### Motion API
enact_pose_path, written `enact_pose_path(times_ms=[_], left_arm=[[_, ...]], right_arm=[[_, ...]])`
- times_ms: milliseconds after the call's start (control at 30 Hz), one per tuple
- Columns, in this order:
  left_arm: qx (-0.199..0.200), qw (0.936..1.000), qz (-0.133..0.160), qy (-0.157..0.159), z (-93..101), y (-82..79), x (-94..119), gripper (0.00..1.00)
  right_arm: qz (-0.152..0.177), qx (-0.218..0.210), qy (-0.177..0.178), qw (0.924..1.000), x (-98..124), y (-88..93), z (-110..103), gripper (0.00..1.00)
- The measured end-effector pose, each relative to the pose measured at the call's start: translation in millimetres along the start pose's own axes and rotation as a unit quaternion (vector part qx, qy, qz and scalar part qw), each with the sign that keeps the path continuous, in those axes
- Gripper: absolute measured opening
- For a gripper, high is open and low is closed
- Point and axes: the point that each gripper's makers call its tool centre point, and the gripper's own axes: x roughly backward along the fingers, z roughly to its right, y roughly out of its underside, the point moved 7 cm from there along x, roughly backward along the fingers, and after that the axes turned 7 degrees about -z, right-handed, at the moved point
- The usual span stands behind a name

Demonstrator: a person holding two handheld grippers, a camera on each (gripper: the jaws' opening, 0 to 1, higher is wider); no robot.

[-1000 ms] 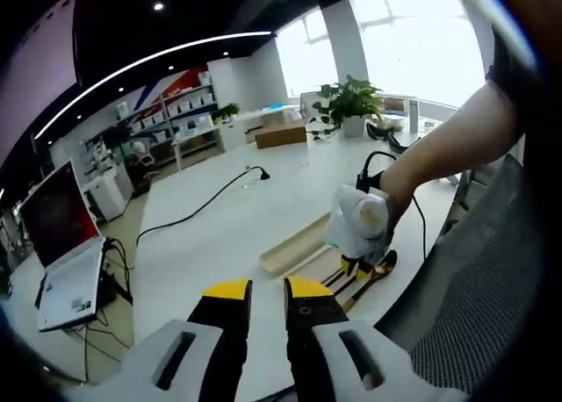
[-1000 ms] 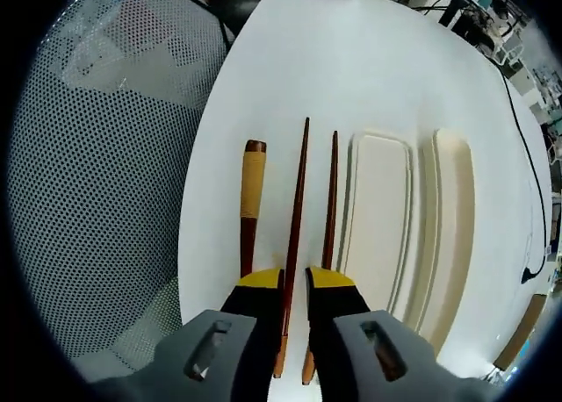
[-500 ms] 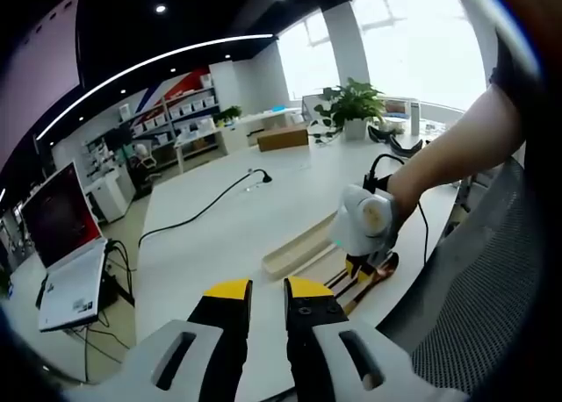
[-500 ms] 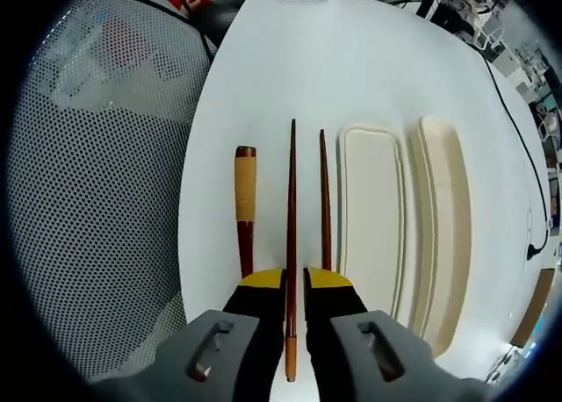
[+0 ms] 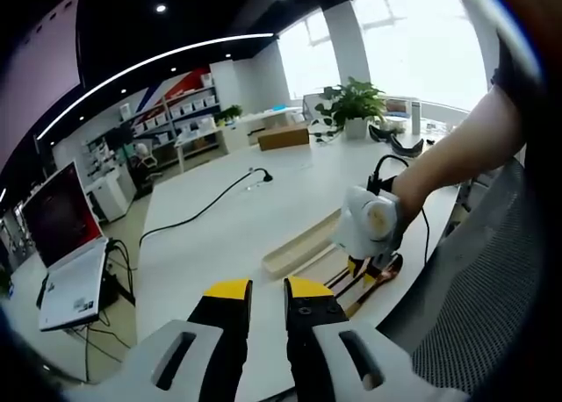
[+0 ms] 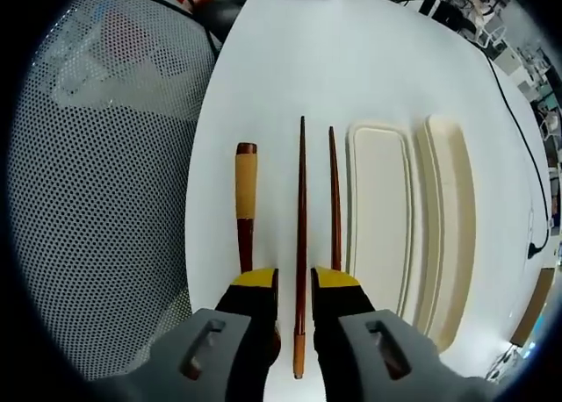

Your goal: Arrange the utensils inside the cutlery case until each visible utensil rests in its matching compartment.

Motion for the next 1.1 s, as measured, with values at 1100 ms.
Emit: enact_pose_path(times_ms=[1100], left_arm=[[-0.002, 1.0000, -0.006, -0.003, 1.5, 0.2, 0.4, 0.14]], right_arm=[[0.032, 0.004, -0.010, 0.9994, -0.3, 1.3, 7.2, 0.00]])
